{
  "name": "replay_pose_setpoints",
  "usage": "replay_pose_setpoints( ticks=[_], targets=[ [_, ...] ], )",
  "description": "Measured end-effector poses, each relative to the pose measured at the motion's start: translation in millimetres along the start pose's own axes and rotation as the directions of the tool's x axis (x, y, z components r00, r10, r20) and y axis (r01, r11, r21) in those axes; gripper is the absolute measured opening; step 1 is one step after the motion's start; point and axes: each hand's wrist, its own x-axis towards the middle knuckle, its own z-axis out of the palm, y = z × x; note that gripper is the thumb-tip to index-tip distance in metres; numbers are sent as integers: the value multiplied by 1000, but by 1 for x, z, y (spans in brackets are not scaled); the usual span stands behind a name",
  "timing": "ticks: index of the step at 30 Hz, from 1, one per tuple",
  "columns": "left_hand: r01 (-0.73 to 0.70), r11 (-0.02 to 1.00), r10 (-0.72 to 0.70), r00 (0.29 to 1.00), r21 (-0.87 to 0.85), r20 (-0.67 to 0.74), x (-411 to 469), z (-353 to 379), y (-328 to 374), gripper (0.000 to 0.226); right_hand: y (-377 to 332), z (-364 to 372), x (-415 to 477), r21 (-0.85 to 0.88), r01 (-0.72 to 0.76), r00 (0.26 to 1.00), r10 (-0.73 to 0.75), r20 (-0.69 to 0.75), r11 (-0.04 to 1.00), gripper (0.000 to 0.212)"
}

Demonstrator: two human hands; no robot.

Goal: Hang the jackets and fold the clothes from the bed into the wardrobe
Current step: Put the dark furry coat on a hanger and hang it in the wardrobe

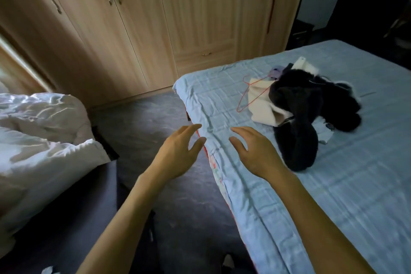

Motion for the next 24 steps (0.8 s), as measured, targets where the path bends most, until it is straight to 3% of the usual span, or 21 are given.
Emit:
replay_pose_setpoints(
  ticks=[11, 18, 24],
  targets=[
    [-14, 1000, 16, 998, -24, 61, 137, 5, -31, 49, 28, 12, 131, 23, -68, 997, 67, 34, 997, 42],
    [-109, 992, 116, 986, -65, 121, 227, -2, -86, 49, 28, 39, 210, -48, -153, 988, 154, 18, 987, 42],
    [-244, 961, 267, 943, -133, 199, 306, -19, -118, 50, 5, 52, 264, -41, -275, 958, 269, -101, 961, 40]
  ],
)
